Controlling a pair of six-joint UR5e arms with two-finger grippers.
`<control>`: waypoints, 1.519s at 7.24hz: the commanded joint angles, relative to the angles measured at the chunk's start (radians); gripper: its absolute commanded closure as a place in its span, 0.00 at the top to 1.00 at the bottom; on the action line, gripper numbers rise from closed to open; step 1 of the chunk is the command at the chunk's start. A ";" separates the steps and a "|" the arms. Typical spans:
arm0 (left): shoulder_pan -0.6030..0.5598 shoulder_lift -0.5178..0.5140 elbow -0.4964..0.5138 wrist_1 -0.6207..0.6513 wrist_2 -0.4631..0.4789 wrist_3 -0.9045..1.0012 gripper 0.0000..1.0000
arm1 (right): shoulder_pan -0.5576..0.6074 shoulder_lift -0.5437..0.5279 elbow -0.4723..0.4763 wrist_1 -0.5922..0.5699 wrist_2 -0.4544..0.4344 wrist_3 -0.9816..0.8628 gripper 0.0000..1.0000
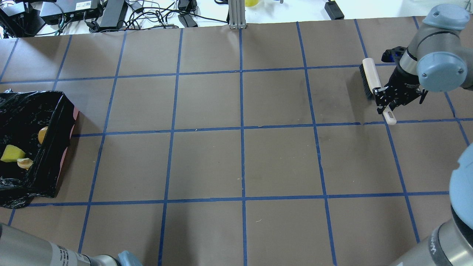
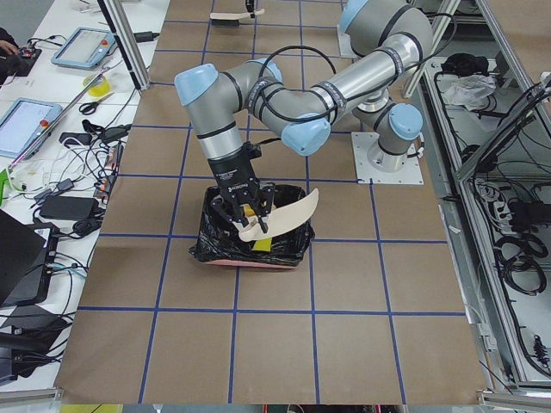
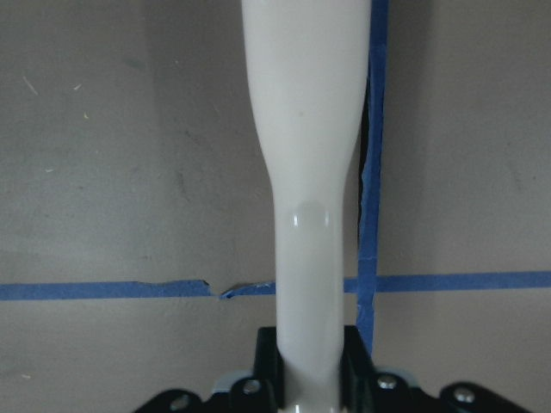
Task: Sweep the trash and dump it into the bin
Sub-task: 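Set the dustpan down with the left gripper while the right lowers the brush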
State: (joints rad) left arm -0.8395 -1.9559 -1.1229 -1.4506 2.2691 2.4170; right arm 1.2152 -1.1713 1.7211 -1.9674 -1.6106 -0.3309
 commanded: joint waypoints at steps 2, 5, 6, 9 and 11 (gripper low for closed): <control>-0.016 0.009 -0.003 0.012 -0.145 0.013 0.00 | 0.000 0.004 0.000 0.001 0.000 0.004 0.37; -0.150 0.009 -0.040 -0.004 -0.282 -0.096 0.00 | 0.000 -0.007 -0.003 -0.005 0.000 0.001 0.97; -0.186 -0.001 -0.064 -0.002 -0.301 -0.134 0.00 | 0.000 -0.019 -0.017 0.008 -0.011 -0.002 1.00; -0.324 -0.031 -0.155 0.009 -0.449 -0.379 0.00 | 0.003 -0.248 -0.070 0.175 -0.035 0.088 1.00; -0.358 -0.089 -0.216 0.047 -0.595 -0.491 0.00 | 0.038 -0.367 -0.080 0.238 -0.018 0.121 1.00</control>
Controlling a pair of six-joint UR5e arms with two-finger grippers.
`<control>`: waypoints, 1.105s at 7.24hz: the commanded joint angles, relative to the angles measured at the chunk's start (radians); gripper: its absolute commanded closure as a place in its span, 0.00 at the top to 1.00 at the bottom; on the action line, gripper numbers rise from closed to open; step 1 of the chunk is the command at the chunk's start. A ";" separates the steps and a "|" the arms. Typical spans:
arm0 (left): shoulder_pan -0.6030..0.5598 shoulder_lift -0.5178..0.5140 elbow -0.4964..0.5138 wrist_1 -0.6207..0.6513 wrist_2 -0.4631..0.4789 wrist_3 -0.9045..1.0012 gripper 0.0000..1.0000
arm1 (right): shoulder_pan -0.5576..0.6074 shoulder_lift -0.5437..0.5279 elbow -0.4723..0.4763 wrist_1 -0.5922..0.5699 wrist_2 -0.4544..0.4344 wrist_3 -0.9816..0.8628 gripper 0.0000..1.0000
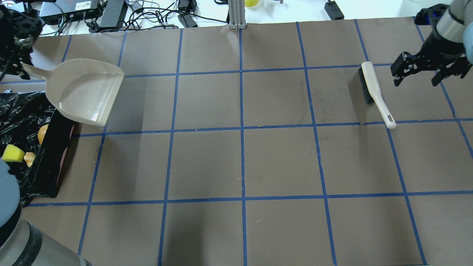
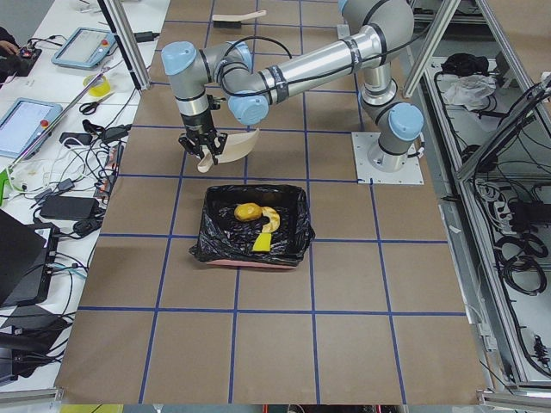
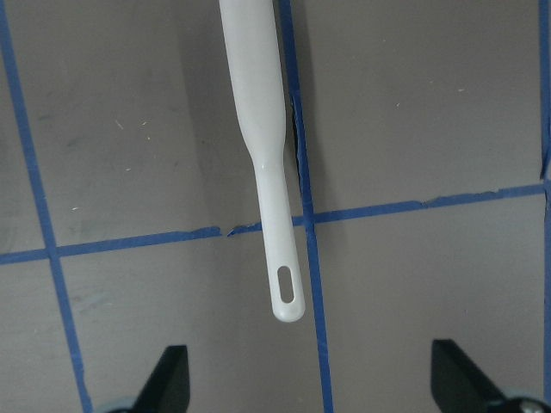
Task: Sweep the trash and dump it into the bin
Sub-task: 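Set the dustpan down with the left gripper while the right lowers the brush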
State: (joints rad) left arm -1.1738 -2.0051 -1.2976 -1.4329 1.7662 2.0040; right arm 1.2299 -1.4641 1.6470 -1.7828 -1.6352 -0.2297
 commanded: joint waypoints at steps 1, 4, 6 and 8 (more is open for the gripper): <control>-0.070 -0.087 -0.084 0.161 -0.118 -0.088 0.00 | 0.042 -0.078 -0.006 0.057 0.006 0.024 1.00; -0.191 -0.133 -0.112 0.342 -0.184 -0.230 0.00 | 0.234 -0.073 -0.009 0.048 0.005 0.021 1.00; -0.208 -0.144 -0.147 0.357 -0.198 -0.223 0.00 | 0.266 -0.076 -0.010 0.055 0.003 0.021 1.00; -0.213 -0.120 -0.225 0.437 -0.205 -0.225 0.00 | 0.272 -0.091 -0.009 0.060 0.021 0.013 1.00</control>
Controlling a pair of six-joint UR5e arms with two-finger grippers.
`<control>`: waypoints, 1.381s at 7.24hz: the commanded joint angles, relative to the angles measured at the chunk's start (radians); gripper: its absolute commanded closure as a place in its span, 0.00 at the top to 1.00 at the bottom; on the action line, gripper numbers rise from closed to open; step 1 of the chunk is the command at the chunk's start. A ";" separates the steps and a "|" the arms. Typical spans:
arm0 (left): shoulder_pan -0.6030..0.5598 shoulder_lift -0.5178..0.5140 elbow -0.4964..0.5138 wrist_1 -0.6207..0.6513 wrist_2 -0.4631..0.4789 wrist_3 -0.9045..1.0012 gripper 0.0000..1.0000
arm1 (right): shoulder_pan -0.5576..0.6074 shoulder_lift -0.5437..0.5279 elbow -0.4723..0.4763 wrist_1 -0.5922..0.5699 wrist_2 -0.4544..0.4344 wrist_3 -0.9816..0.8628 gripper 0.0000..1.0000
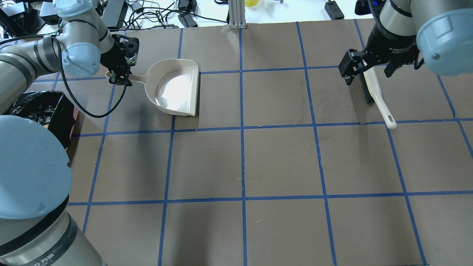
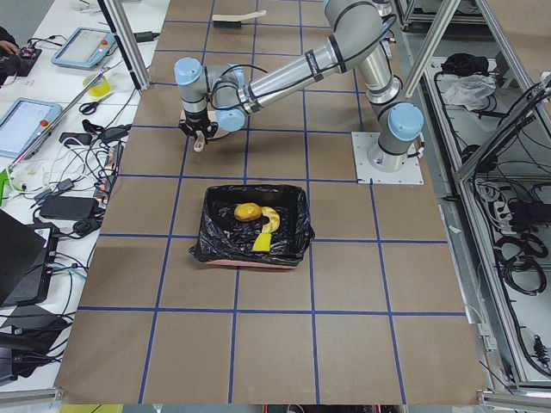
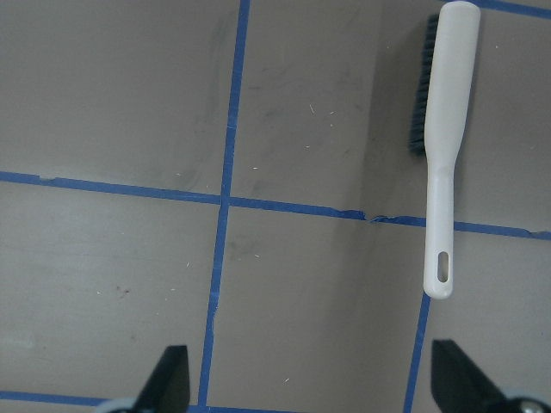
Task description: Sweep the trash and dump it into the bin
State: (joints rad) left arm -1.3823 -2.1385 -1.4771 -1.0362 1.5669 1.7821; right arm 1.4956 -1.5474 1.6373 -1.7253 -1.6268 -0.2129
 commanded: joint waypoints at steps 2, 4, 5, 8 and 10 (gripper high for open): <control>-0.004 0.017 -0.058 0.042 -0.007 0.007 0.00 | 0.006 -0.010 0.001 0.001 0.106 0.006 1.00; -0.003 0.012 -0.058 0.041 -0.016 0.043 0.00 | 0.006 -0.011 0.006 0.004 0.088 0.006 1.00; -0.001 0.009 -0.057 0.042 -0.005 0.039 0.00 | 0.008 -0.023 0.007 0.006 0.091 0.006 1.00; 0.000 -0.009 -0.058 0.079 0.013 -0.036 1.00 | 0.043 -0.029 0.012 0.029 0.082 0.009 1.00; -0.006 0.012 -0.058 0.078 0.015 -0.046 1.00 | 0.043 -0.029 0.013 0.030 0.071 0.009 1.00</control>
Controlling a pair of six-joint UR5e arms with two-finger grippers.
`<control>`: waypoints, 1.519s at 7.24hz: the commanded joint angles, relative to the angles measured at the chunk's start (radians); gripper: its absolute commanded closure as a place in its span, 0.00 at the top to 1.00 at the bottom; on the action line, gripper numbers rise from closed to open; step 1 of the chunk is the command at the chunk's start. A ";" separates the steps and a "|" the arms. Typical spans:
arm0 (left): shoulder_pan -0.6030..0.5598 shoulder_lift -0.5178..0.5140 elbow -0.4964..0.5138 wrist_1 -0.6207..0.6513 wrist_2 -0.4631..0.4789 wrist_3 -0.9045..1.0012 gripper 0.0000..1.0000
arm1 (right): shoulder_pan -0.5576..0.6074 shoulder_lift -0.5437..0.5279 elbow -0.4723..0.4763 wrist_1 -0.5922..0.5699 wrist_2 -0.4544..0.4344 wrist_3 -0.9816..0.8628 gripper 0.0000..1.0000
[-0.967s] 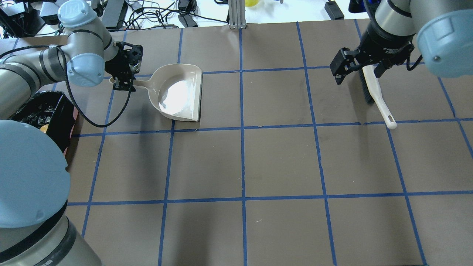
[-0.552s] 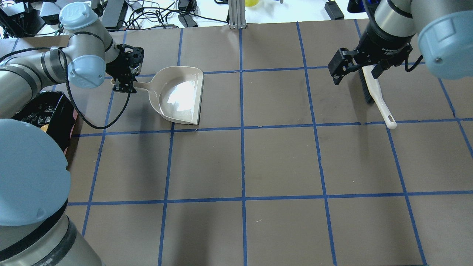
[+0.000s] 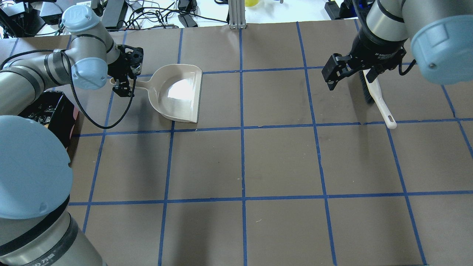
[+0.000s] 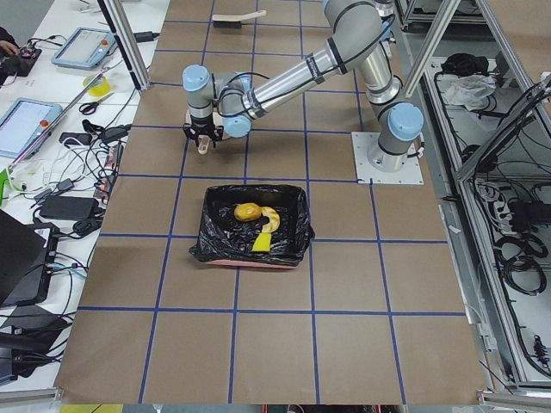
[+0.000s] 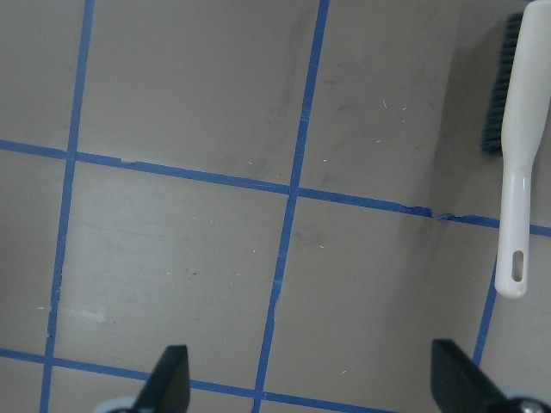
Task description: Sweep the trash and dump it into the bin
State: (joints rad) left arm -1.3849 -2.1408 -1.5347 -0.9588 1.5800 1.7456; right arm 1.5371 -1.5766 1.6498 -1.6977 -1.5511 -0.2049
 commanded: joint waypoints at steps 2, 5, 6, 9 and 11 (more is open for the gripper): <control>-0.046 0.094 0.014 -0.109 0.000 -0.085 1.00 | 0.001 0.001 0.004 0.006 -0.007 0.001 1.00; -0.063 0.269 0.015 -0.332 -0.006 -0.313 1.00 | 0.001 -0.002 0.004 0.006 -0.007 0.001 1.00; -0.063 0.348 0.018 -0.442 -0.002 -0.371 1.00 | 0.001 -0.002 0.004 0.006 -0.012 -0.001 1.00; -0.060 0.519 -0.014 -0.593 0.068 -0.408 1.00 | 0.001 -0.003 0.005 0.007 -0.041 -0.001 1.00; -0.062 0.570 -0.031 -0.632 0.038 -0.715 1.00 | 0.001 -0.007 0.005 0.007 -0.040 -0.001 1.00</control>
State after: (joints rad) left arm -1.4466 -1.6024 -1.5556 -1.5567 1.6278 1.2005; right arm 1.5386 -1.5819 1.6550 -1.6906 -1.5904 -0.2056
